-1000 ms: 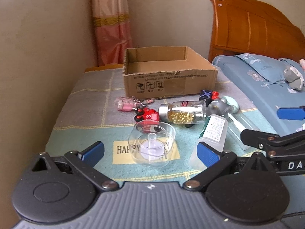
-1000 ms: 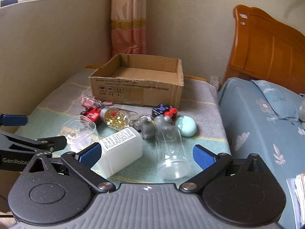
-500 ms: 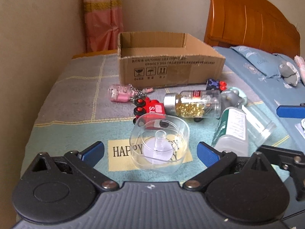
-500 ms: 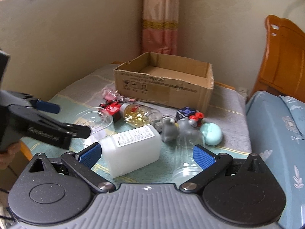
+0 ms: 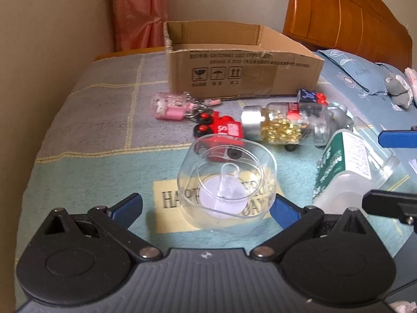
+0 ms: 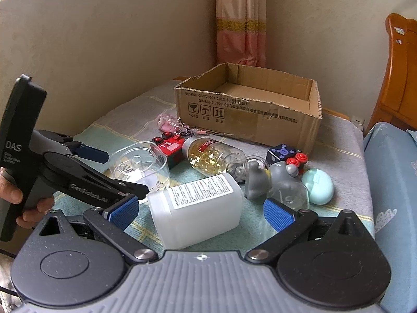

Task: Organize rigid objects
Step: 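Grasp the clear plastic cup with the left tool while the right tool grasps the white bottle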

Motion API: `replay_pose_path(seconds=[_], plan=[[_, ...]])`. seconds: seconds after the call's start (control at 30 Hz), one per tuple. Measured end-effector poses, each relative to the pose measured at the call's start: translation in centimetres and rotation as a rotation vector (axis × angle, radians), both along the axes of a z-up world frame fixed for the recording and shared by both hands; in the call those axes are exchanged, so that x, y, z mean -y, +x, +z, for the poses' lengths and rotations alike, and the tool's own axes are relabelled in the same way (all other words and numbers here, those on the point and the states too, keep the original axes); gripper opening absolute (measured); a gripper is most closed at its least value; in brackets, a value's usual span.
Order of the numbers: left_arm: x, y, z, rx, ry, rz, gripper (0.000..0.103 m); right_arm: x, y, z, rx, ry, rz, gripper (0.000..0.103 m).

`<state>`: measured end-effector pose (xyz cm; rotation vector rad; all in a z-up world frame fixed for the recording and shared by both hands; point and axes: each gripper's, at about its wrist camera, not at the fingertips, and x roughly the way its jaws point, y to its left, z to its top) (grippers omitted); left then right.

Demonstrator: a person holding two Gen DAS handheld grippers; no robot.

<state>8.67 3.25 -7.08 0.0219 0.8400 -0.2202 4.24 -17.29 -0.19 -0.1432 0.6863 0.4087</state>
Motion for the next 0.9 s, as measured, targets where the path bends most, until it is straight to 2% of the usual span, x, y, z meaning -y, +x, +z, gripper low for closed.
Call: replay_pose_path(seconds=[0.33, 0.5, 0.57, 0.77, 0.9], plan=[[-2.2, 0.0, -0.3, 0.001, 0.007, -0.022, 0.102, -1.0, 2.8, -1.1, -0.056, 0.005, 0.048, 0.103], [-2.0, 0.4, -1.0, -0.034, 0.038, -0.069, 0.102, -2.8, 1.7, -1.2, -0.09, -0.037, 0.099, 0.103], [-1.8, 0.2, -1.1, -0.004, 0.063, -0.096, 0.102, -3.4, 1.3, -1.5, -0.111, -0.045, 0.112, 0.103], [-2.1, 0.3, -1.2, 0.008, 0.049, -0.121, 0.102, -5.2, 1.1, -3.6, -0.149, -0.146, 0.104, 0.103], [-2.5, -0.3, -1.5, 0.042, 0.038, -0.147, 0.102, -5.3, 1.4, -4.8, -0.188, -0.14, 0.087, 0.103]])
